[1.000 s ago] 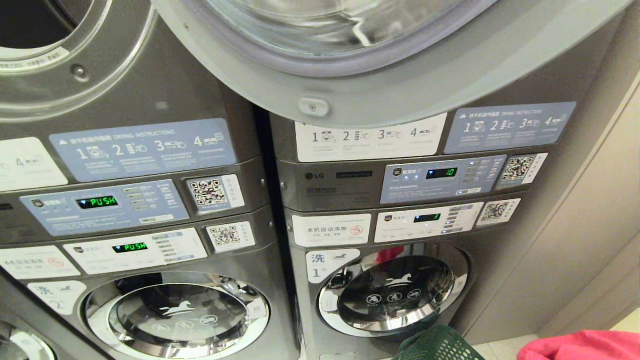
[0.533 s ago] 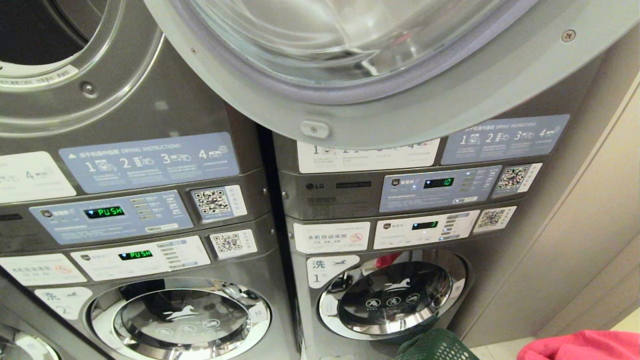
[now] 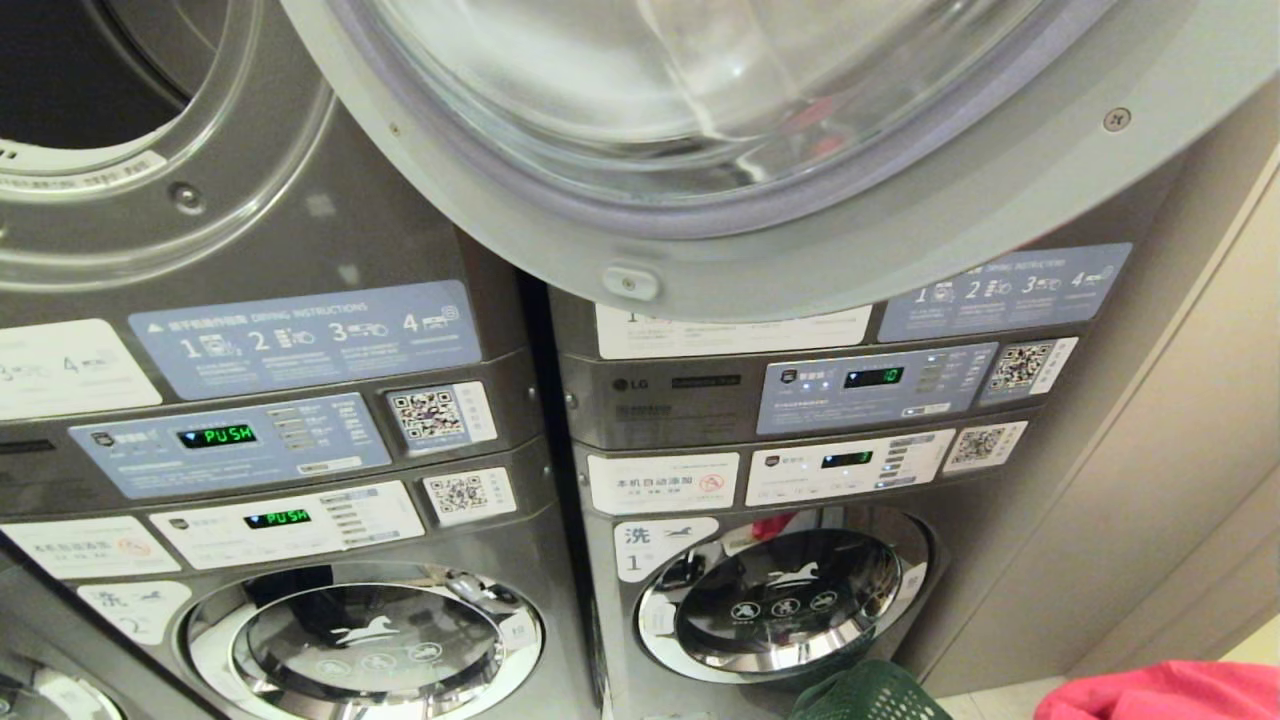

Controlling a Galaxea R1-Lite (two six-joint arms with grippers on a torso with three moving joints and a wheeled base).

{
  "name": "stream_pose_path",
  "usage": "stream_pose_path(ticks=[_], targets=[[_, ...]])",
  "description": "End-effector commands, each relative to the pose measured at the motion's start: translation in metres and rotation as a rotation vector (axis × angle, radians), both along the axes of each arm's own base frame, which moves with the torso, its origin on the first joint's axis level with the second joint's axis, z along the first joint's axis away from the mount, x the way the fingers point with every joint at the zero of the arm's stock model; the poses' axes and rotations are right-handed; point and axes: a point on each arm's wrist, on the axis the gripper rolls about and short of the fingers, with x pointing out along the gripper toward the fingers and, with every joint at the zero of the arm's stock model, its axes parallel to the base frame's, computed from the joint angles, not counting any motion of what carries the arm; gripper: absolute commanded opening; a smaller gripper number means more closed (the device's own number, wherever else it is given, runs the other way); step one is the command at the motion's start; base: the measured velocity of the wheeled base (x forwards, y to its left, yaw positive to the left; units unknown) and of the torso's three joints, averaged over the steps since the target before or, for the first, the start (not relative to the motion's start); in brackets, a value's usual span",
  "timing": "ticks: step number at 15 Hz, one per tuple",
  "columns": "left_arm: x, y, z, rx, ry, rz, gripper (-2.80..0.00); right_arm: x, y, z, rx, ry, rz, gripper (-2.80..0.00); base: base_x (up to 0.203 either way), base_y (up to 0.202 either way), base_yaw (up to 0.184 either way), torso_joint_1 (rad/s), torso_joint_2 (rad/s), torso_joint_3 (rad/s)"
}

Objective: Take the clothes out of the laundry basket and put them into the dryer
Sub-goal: Put the clothes in the dryer

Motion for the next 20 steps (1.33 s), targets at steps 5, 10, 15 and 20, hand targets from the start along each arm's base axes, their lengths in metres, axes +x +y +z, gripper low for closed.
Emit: stream_pose_path(ticks=[5, 10, 15, 20], targets=[[-0.0001, 0.0000, 0.0000, -0.001, -0.003, 0.000, -2.80, 0.0000, 0.0000, 0.0000, 0.001, 0.000, 0.000, -2.80, 0.000, 0.000, 0.000, 0.073, -0.14, -0.074], [-0.0001, 0.0000, 0.0000, -0.001, -0.003, 0.000, -2.80, 0.0001, 0.0000, 0.0000, 0.002, 0.002, 0.000, -2.80, 0.000, 0.000, 0.000, 0.068, -0.14, -0.068], [-0.0001, 0.0000, 0.0000, -0.001, -0.003, 0.000, -2.80, 0.0000, 0.0000, 0.0000, -0.001, 0.000, 0.000, -2.80, 0.000, 0.000, 0.000, 0.063, -0.12, -0.061], [-0.0001, 0.0000, 0.0000, -0.001, -0.003, 0.000, -2.80, 0.0000, 0.0000, 0.0000, -0.001, 0.000, 0.000, -2.80, 0.000, 0.000, 0.000, 0.060, -0.11, -0.061]])
